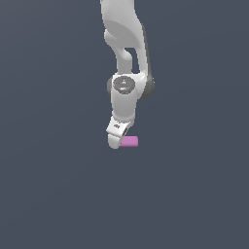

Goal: Pick up the object and move it to a goal position.

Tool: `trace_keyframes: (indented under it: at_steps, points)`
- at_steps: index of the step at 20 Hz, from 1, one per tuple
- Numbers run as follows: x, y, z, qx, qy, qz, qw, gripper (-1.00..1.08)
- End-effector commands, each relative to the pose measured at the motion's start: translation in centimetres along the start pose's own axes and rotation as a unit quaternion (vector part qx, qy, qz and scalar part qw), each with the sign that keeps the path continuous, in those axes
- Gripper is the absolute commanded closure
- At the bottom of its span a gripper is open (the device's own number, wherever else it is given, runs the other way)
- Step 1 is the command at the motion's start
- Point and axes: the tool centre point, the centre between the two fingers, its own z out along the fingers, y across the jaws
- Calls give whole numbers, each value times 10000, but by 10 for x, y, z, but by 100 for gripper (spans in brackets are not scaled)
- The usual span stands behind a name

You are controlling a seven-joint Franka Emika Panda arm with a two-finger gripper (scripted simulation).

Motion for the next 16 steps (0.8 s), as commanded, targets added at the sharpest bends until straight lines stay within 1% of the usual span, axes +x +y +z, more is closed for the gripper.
trace_keyframes:
  at_steps: [1, 4, 9, 16]
  points:
    - [-1, -3, 6, 5, 7, -357, 9994, -92]
    - [-3, -6, 12, 12, 18, -775, 9970, -92]
    - [-5, -12, 22, 22, 40, -1391, 9903, -92]
    - [-6, -17, 30, 28, 67, -1954, 9807, -92]
